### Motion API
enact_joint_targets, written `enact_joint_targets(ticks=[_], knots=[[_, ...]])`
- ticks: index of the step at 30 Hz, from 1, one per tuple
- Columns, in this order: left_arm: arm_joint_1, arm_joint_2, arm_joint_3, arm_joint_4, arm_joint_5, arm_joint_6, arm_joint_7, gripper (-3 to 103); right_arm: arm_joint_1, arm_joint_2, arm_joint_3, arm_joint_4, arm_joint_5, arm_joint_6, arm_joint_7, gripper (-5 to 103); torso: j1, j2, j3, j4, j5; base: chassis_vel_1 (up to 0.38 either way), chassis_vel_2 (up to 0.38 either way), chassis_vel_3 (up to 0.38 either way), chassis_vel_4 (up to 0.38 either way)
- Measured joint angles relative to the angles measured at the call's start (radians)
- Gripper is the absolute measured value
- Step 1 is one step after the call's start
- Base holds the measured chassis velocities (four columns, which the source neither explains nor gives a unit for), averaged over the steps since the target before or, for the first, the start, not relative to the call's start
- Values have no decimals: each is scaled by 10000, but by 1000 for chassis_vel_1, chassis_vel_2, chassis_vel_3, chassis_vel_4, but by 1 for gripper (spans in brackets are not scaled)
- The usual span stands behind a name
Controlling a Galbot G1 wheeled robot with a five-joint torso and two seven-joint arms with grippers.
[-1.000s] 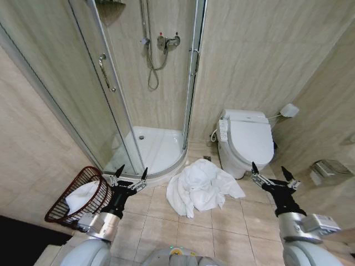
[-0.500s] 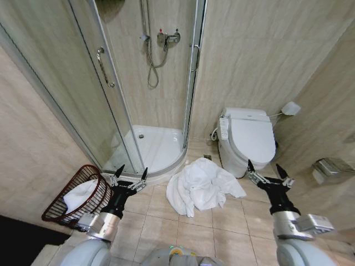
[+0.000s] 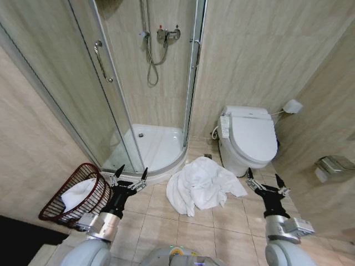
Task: Discard the used towel into the hamper.
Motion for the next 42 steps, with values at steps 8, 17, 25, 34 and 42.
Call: enact_joint_targets(ticks=[8,17,25,34,42], knots=[[0,0,0,0,0,0,0,99,77,174,-53,-941,-51,1118,-16,100,-152,-367,-215,-1,1,0,0,0,0],[0,0,0,0,0,0,0,99,296,122,54,-1123,-70,1748,-85,100,-319,-758,-441,0,1,0,0,0,0],[0,0,0,0,0,0,0,99,406,153,57,-1287,-136,2244,-246,100,-442,-1034,-596,0,2,0,0,0,0],[0,0,0,0,0,0,0,99,403,141,-9,-1219,-264,2354,-218,100,-601,-1418,-819,0,1,0,0,0,0],[0,0,0,0,0,0,0,99,271,94,3,-1049,-199,2344,-92,100,-745,-1765,-1021,0,1,0,0,0,0]])
